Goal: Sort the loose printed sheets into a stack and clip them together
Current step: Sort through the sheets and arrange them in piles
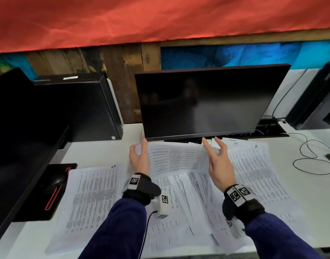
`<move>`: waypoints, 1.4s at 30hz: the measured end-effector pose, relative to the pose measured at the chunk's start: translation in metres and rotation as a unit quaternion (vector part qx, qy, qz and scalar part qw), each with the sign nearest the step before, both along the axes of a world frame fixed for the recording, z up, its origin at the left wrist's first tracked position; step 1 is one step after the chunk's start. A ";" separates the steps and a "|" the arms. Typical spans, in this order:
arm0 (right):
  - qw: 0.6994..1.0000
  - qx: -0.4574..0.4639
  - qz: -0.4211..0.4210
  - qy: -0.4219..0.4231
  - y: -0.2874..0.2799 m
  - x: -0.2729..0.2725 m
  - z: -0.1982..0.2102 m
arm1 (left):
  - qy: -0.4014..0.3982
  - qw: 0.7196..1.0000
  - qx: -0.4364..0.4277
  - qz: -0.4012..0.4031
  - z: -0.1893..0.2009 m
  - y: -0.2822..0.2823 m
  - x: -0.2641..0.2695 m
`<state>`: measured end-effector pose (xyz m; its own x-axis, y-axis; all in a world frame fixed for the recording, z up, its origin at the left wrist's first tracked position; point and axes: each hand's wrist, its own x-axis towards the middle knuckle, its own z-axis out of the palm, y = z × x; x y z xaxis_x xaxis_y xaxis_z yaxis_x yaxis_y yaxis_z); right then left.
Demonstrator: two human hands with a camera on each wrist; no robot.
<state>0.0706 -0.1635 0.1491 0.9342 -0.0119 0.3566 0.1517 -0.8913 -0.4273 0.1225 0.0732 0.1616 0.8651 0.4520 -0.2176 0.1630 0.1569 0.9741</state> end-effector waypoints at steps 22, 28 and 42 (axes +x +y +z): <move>0.896 0.414 -0.157 0.039 -0.023 -0.005 -0.011 | -0.137 0.691 0.641 -0.303 0.067 -0.059 -0.014; 0.767 0.605 0.004 0.215 -0.021 0.007 0.012 | -0.126 0.918 0.208 -0.312 0.073 -0.008 -0.017; 0.833 0.550 -0.013 0.056 0.037 0.006 0.024 | -0.071 0.987 0.118 -0.085 -0.008 -0.023 -0.051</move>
